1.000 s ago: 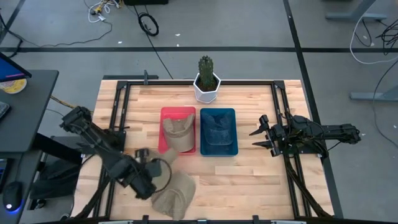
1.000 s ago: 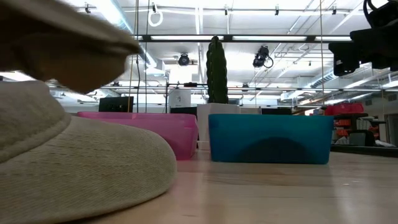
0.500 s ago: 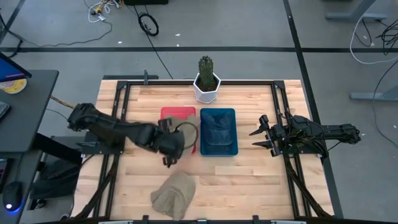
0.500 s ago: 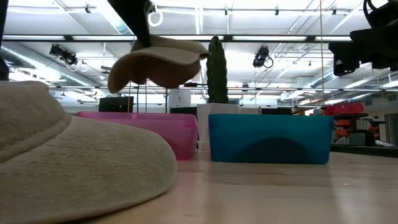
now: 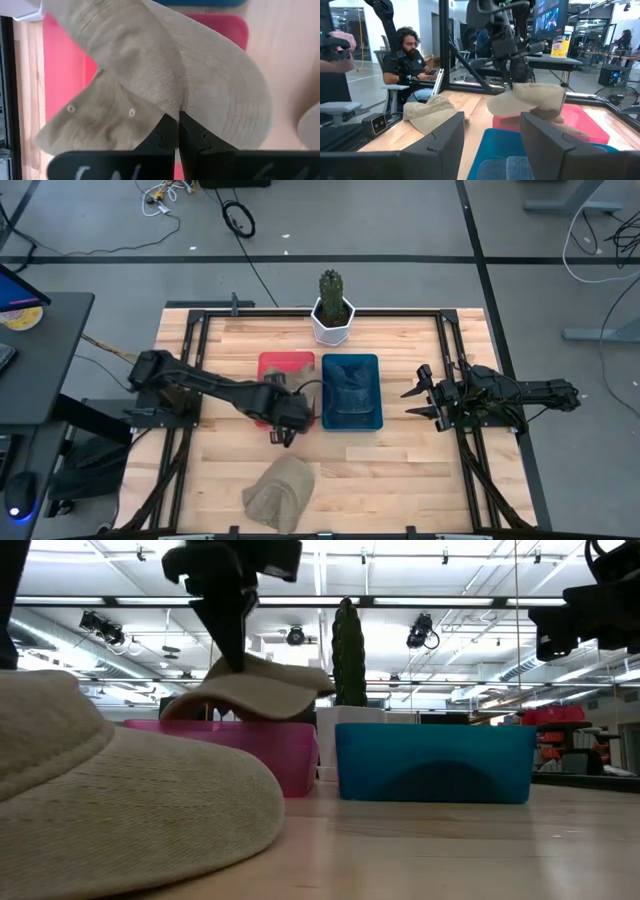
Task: Pick & Place hat
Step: Put the left brown cap into the pink bin
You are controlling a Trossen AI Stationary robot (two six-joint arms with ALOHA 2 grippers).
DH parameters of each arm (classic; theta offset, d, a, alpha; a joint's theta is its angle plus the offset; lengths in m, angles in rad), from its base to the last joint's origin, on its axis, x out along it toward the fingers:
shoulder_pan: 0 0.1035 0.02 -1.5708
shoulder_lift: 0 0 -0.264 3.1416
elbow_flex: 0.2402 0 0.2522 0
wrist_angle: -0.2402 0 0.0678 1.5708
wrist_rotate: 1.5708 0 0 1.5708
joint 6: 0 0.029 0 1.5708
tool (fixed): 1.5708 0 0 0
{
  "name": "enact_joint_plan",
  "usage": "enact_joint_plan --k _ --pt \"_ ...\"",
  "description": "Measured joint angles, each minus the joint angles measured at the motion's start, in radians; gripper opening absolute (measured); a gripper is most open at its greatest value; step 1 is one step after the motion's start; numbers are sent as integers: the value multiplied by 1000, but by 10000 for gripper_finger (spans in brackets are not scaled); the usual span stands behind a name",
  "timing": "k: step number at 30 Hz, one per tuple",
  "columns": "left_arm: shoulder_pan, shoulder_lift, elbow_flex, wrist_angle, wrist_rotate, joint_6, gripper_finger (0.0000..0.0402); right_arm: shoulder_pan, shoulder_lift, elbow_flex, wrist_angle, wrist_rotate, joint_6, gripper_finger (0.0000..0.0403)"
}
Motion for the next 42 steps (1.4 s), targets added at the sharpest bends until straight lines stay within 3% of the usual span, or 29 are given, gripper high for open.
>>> enact_joint_plan --k 15,21,31,42 --pt "57 45 0 -8 -59 -105 3 0 0 0 0 0 0 194" --pt "67 108 0 4 31 -98 4 0 0 0 0 0 0 194" --pt "100 230 5 11 64 -72 4 0 0 0 0 0 0 194" --pt "143 252 3 22 114 -48 11 0 0 0 0 0 0 194"
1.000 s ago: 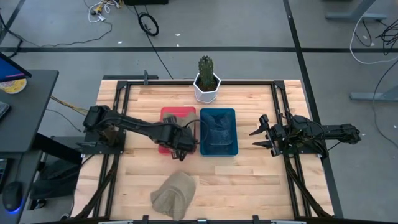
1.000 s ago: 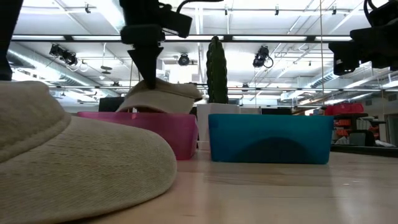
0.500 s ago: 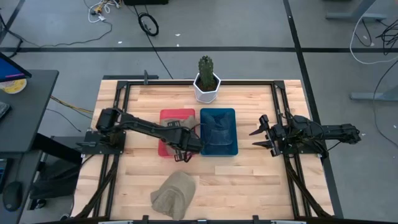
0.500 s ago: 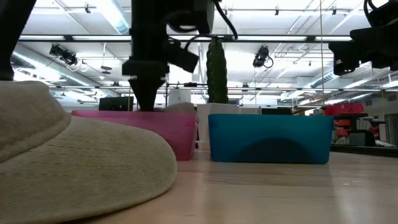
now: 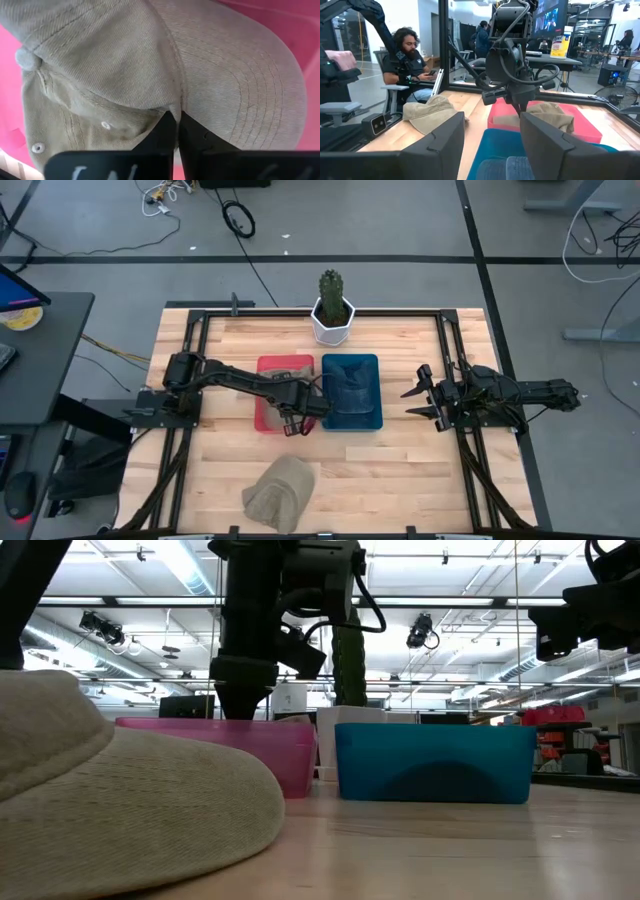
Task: Pick & Place hat
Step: Put the left brown cap into the pink bin, then put the brown cap into the pink bin
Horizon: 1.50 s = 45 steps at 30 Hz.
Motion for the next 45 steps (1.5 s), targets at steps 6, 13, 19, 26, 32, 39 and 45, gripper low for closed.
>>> enact_joint_plan --k 6,13,19,26,32,39,45 --pt "1 1 -1 4 20 1 15 0 0 0 0 0 0 194" --pt "2 2 -2 22 37 48 28 0 0 0 0 0 0 194" --pt "-8 2 -3 18 -1 82 78 0 0 0 0 0 0 194" --pt "-39 -35 -7 5 -58 75 129 0 0 0 0 0 0 194" --pt "-101 -132 -8 -3 -72 77 148 0 0 0 0 0 0 194" --pt "-182 -215 -5 7 -82 74 154 0 0 0 0 0 0 194" --pt "-291 -231 -5 17 -56 159 154 0 0 0 0 0 0 194"
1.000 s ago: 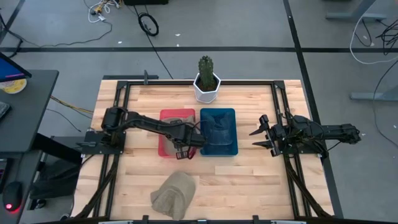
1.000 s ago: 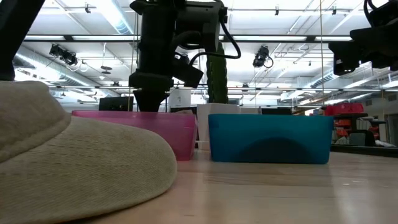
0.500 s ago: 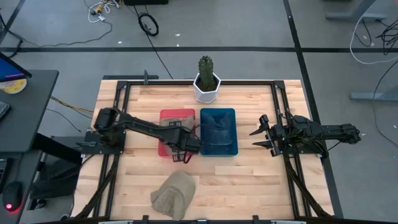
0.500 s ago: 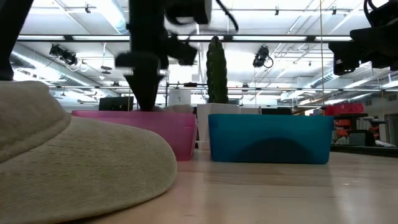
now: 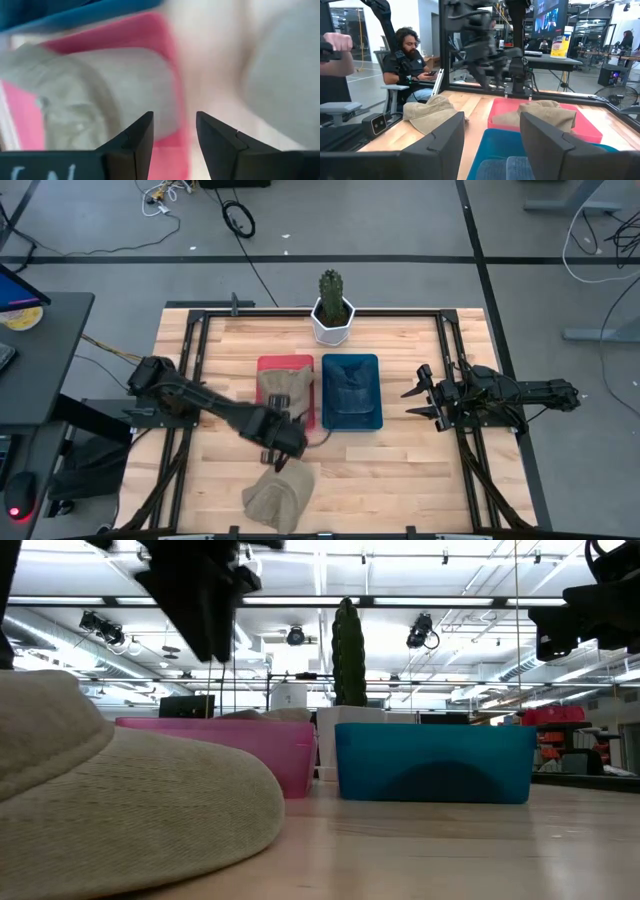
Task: Pick & Place hat
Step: Put the brown cap into the pink bin
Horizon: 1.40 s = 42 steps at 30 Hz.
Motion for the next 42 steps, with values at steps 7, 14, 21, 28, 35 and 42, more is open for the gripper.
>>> enact_joint_plan --k 7,14,21,28,35,42 --pt "-154 -2 0 115 48 51 154 0 0 0 0 0 0 194" --pt "-271 28 1 226 39 81 154 0 0 0 0 0 0 194" --pt "-317 135 1 279 42 153 154 0 0 0 1 0 0 194" --pt "-296 190 1 321 66 151 154 0 0 0 1 0 0 194" --pt "-261 239 3 348 130 158 142 0 0 0 1 0 0 194" --pt "-255 245 11 339 128 163 17 0 0 0 1 0 0 194"
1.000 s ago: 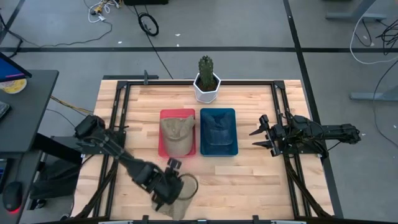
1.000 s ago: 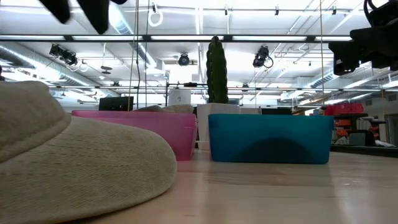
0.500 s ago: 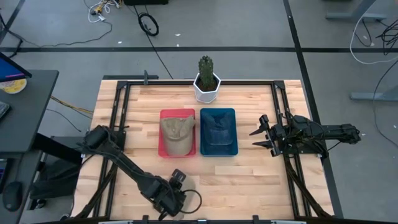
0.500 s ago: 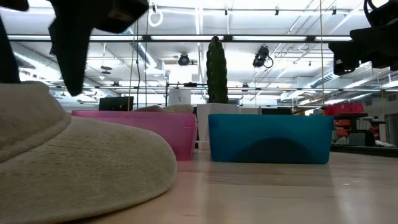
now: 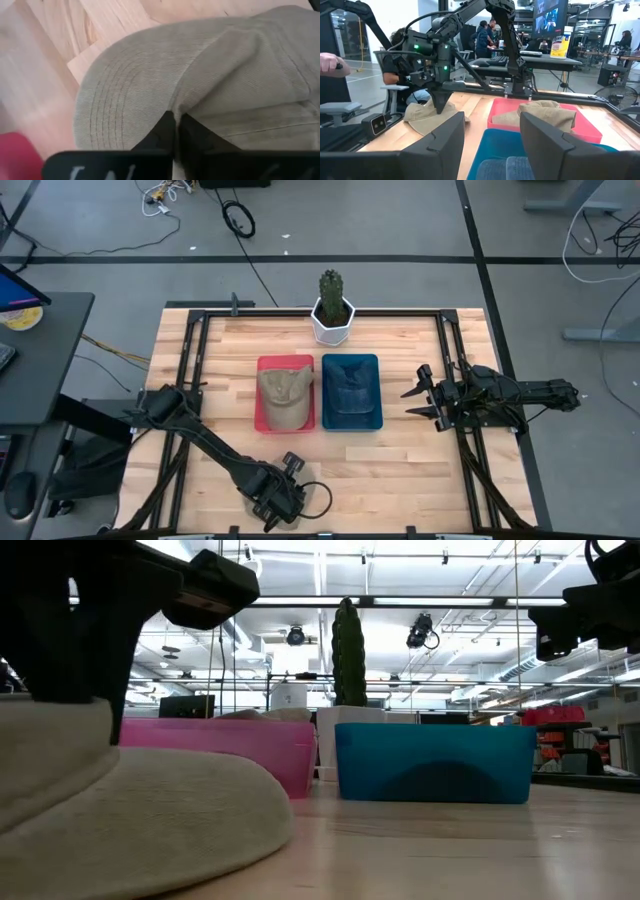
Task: Pick & Place hat
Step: Put the brown cap into the pink bin
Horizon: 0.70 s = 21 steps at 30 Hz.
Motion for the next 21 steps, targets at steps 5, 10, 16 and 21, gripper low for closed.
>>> enact_joint_plan --k 5,10,16,21 --pt "-3 1 30 -41 -14 -20 7 0 0 0 -1 0 0 194" --pt "-11 -6 123 -238 -150 -71 5 0 0 0 -1 0 0 194" --pt "-1 -26 249 -466 -266 -146 5 0 0 0 0 0 0 194" --pt "25 -90 284 -532 -357 -169 4 0 0 0 0 0 0 194"
